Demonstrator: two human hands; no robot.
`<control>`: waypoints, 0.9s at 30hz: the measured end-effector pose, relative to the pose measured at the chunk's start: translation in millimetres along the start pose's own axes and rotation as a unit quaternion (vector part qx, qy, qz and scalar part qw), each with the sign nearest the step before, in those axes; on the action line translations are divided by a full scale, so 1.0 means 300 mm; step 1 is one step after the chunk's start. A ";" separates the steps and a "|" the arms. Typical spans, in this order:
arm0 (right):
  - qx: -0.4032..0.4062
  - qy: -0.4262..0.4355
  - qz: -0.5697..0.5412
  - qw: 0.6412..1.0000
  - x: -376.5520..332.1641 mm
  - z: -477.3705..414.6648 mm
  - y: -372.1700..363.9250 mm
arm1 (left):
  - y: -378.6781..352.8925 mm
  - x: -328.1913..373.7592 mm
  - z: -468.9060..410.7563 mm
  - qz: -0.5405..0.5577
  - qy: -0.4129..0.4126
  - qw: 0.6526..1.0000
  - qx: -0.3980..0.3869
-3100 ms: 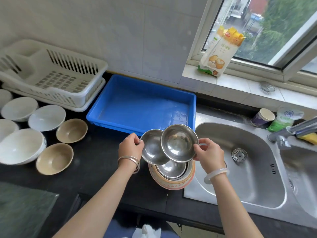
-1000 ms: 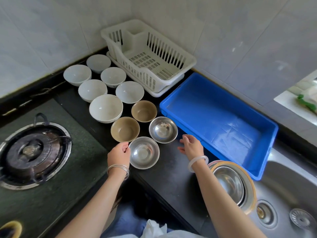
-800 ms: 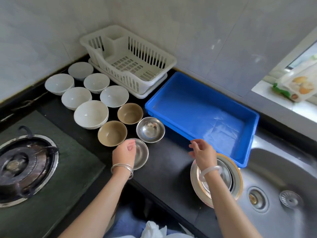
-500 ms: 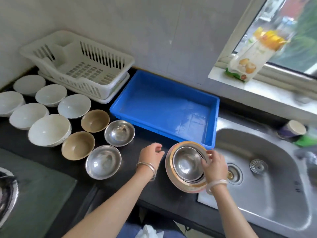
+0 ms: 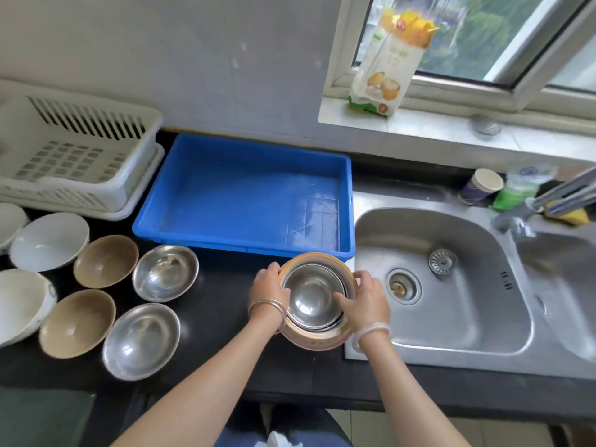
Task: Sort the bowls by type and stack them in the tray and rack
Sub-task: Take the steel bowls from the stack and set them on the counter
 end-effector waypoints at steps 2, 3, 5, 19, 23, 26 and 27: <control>-0.002 0.002 0.012 1.000 -0.006 0.000 -0.006 | -0.002 0.004 -0.006 -0.001 0.001 1.000 0.002; -0.002 0.003 0.016 1.000 -0.012 0.000 -0.008 | -0.002 0.005 -0.009 -0.001 0.002 1.000 0.002; 0.005 0.005 0.021 1.000 -0.024 0.001 -0.013 | -0.003 0.005 -0.015 0.000 0.003 1.000 0.000; 0.040 0.008 0.055 0.998 -0.047 -0.003 -0.005 | -0.006 -0.017 -0.023 0.051 -0.007 0.999 -0.010; 0.056 -0.029 -0.008 0.998 -0.038 -0.008 0.031 | -0.008 -0.030 -0.025 0.078 -0.016 0.997 -0.012; 0.071 -0.026 -0.034 0.997 -0.033 -0.002 0.064 | -0.013 -0.027 -0.025 0.065 -0.023 0.998 -0.014; 0.084 -0.027 -0.045 0.995 -0.030 -0.001 0.078 | -0.013 -0.023 -0.025 0.061 -0.022 0.998 -0.016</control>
Point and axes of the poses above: each hand's wrist, its own z-axis away from the middle knuckle, its own y-axis out of the back of the hand, x = y × z, the point moved 1 cm from there along -z, towards the middle knuckle, and after that the axes turned 8 degrees about y, right-handed, at the moved point
